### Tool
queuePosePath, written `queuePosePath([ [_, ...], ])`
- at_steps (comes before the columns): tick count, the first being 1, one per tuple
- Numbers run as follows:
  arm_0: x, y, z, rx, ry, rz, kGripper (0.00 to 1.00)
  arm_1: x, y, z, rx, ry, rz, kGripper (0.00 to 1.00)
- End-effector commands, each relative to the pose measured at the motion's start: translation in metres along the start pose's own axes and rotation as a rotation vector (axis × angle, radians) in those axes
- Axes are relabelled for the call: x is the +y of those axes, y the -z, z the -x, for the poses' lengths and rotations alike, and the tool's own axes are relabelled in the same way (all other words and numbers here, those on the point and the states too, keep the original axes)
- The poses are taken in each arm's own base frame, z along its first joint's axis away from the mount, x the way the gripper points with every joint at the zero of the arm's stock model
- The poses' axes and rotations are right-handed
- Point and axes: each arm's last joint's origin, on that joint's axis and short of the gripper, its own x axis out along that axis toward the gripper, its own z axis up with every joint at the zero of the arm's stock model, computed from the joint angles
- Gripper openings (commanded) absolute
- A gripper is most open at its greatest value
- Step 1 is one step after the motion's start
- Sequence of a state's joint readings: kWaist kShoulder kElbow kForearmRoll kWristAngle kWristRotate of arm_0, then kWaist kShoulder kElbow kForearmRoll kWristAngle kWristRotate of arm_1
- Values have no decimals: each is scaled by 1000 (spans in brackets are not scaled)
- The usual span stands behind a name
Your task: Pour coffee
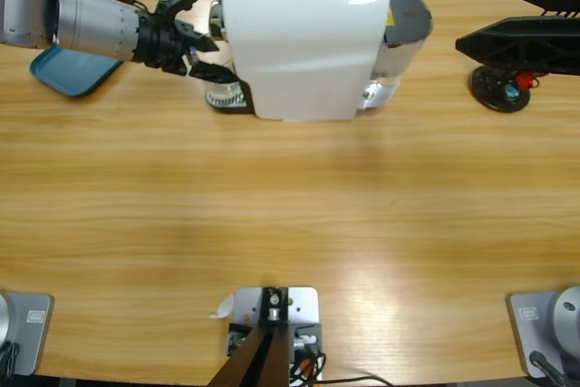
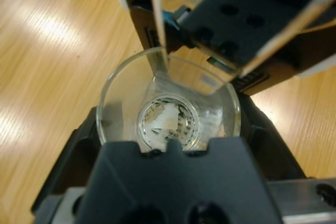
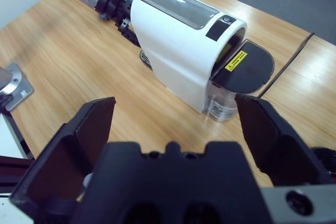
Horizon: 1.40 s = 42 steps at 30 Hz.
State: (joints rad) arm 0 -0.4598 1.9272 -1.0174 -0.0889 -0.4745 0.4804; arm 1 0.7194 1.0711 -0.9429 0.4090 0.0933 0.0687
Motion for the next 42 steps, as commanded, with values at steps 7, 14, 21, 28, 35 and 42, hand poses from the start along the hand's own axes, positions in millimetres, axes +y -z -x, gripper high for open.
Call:
queuePosePath([
  [7, -3, 17, -19, 52, 47, 91, 678, -6, 11, -5, 15, 16, -22, 996],
  [14, -10, 26, -10, 69, 47, 103, 678, -6, 14, -4, 18, 17, -24, 991],
  [21, -11, 27, -5, 74, 33, 105, 991, -6, 12, -4, 11, 16, -23, 992],
  [28, -7, 24, 9, 47, 1, 101, 996, -5, 11, -3, 9, 14, -23, 991],
  [35, -34, 32, 78, -6, -55, 110, 996, -3, -8, 8, -37, 4, -1, 966],
  [42, -83, 31, 139, 85, -96, 170, 996, -13, -75, -1, 16, 47, -35, 21],
])
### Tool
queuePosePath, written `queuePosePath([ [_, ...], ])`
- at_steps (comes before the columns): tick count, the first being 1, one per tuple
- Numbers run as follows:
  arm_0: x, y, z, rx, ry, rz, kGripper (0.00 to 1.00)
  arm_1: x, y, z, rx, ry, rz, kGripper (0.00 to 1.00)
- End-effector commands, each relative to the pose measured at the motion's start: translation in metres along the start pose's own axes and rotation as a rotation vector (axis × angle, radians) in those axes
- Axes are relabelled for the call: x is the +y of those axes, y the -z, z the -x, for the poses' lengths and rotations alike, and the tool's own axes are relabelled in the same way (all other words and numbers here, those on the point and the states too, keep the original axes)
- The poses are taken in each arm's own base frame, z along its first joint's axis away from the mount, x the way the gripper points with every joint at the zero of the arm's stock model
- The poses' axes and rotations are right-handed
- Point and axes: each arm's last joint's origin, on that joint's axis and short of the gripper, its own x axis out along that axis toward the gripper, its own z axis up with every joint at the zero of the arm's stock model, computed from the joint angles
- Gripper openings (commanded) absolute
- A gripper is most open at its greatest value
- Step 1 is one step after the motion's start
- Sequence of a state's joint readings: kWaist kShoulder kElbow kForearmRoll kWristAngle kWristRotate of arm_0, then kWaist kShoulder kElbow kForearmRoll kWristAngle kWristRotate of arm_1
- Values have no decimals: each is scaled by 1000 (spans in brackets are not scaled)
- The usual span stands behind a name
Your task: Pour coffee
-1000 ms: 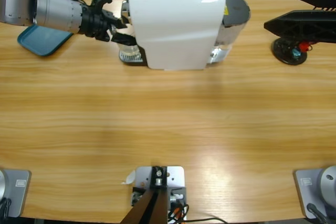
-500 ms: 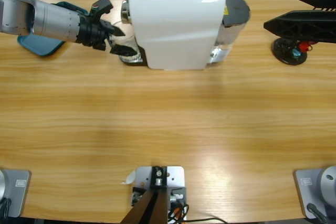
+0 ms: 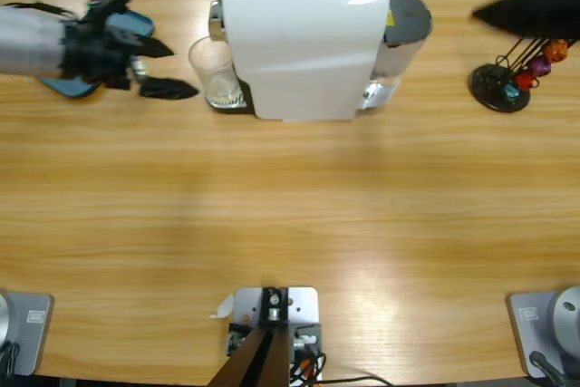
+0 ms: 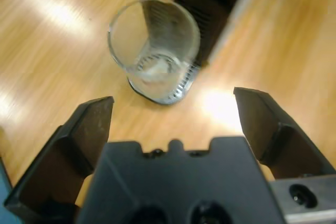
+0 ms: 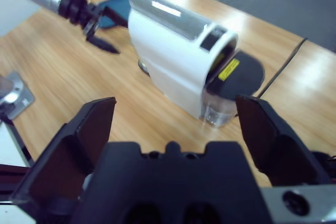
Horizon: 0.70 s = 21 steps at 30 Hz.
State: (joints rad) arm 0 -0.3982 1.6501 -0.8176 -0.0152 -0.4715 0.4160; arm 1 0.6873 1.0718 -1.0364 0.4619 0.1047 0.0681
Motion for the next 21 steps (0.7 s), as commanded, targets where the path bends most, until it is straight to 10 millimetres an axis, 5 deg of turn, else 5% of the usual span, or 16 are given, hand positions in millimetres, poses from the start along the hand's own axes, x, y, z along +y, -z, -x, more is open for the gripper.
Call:
queuePosePath([
  [1, -48, 14, 66, 99, -60, 70, 996, -12, -61, -28, 65, 47, -17, 0],
  [6, -65, 20, 85, 146, -83, 93, 996, -24, -89, -81, 192, 117, -106, 0],
  [12, -70, 23, 88, 167, -72, 109, 998, -40, -124, -122, 342, 158, -231, 0],
  [21, -82, 23, 102, 148, -99, 66, 1000, -59, -112, -181, 497, 133, -274, 0],
])
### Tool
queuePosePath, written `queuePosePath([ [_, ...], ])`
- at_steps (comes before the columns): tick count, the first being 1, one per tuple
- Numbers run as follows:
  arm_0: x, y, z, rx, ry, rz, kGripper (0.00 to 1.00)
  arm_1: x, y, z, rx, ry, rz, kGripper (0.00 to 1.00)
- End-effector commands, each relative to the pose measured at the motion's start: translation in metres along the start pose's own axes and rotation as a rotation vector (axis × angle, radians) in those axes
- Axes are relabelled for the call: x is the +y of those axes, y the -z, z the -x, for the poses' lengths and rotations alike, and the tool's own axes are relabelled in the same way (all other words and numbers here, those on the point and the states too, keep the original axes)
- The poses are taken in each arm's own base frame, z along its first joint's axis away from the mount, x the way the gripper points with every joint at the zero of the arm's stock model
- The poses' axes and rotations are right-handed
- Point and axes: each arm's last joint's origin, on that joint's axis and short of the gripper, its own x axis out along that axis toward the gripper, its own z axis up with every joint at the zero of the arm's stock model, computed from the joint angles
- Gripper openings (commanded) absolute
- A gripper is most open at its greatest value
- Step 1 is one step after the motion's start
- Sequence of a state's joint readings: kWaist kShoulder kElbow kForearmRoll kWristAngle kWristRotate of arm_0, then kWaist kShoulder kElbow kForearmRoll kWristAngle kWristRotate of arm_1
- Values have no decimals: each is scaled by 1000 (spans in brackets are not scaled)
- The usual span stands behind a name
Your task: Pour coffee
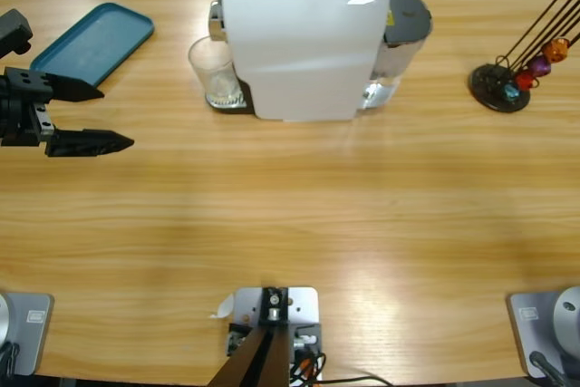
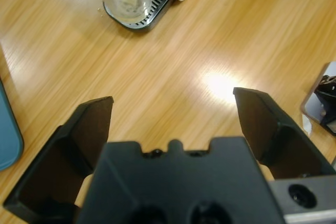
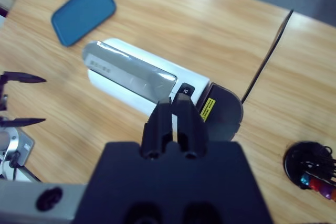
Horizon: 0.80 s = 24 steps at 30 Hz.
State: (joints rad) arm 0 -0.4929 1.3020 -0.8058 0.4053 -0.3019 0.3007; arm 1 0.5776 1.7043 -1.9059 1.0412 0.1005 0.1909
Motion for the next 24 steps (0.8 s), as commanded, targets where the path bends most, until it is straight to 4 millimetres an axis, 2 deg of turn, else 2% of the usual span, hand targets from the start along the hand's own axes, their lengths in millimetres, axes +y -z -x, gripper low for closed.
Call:
queuePosePath([
  [1, -13, 16, 14, 12, -41, -12, 1000, -13, -1, -71, 185, 11, -36, 0],
  [24, -11, 19, 6, 48, -38, -3, 1000, -22, 1, -100, 242, 17, -39, 0],
])
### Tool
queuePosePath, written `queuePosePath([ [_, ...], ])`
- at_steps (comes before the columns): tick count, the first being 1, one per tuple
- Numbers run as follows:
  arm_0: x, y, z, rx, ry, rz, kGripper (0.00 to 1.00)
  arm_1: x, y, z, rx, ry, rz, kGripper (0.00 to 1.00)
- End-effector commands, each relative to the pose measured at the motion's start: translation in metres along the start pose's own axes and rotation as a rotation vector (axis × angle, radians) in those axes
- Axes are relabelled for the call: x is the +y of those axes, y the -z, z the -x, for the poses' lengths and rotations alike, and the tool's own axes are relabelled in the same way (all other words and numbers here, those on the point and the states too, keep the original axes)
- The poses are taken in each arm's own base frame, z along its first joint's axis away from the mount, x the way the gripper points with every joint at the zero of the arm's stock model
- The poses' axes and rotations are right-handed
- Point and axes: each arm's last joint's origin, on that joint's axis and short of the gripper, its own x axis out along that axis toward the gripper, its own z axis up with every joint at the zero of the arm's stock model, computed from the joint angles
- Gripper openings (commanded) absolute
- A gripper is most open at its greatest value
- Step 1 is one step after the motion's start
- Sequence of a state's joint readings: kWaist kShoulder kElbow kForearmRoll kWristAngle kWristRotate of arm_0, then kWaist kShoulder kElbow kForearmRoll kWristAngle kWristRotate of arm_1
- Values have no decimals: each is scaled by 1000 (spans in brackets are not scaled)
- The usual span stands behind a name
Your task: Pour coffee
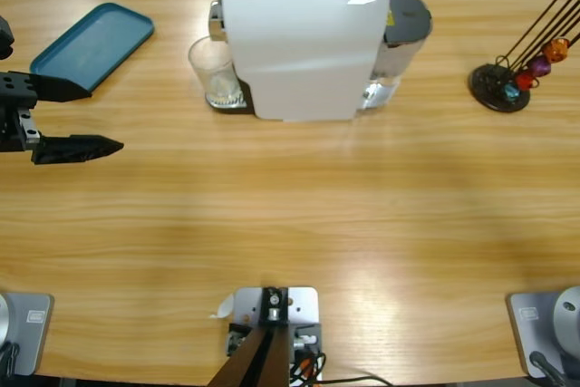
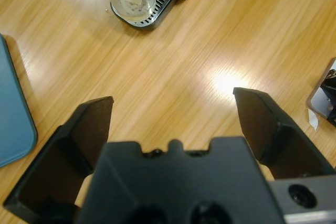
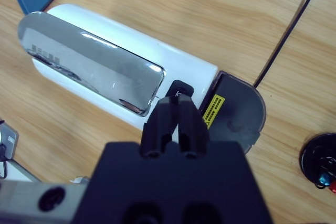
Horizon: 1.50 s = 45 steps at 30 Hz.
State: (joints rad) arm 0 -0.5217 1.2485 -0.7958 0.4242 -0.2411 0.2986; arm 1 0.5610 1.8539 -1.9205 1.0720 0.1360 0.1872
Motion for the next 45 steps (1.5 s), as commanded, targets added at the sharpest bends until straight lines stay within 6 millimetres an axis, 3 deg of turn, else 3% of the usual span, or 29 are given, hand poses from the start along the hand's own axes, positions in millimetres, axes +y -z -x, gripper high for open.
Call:
queuePosePath([
  [1, -4, 14, -5, 53, 9, 22, 1000, -11, -1, -33, 81, 13, -10, 0],
  [19, -4, 17, -5, 64, 0, 24, 1000, -14, 9, -62, 184, 40, -24, 0],
  [22, -4, 17, -6, 65, -2, 25, 1000, -11, 5, -41, 124, 46, -8, 0],
  [24, -4, 17, -6, 64, -1, 23, 1000, -3, 3, -8, 42, 23, 47, 0],
  [25, -4, 17, -6, 61, -2, 22, 1000, 6, 6, 18, -18, 1, 88, 399],
  [26, -4, 17, -5, 56, -3, 21, 1000, 14, 10, 38, -62, -16, 121, 891],
  [27, -4, 17, -4, 54, -4, 21, 1000, 21, 15, 55, -95, -28, 151, 996],
  [29, -5, 16, -3, 47, -5, 18, 1000, 28, 29, 75, -123, -46, 186, 1000],
  [36, -7, 16, 3, 24, -6, 9, 1000, 17, 94, 104, -156, -61, 164, 1000],
  [45, -11, 17, 13, -20, -2, -2, 1000, -4, 176, 89, -303, -123, 183, 1000],
])
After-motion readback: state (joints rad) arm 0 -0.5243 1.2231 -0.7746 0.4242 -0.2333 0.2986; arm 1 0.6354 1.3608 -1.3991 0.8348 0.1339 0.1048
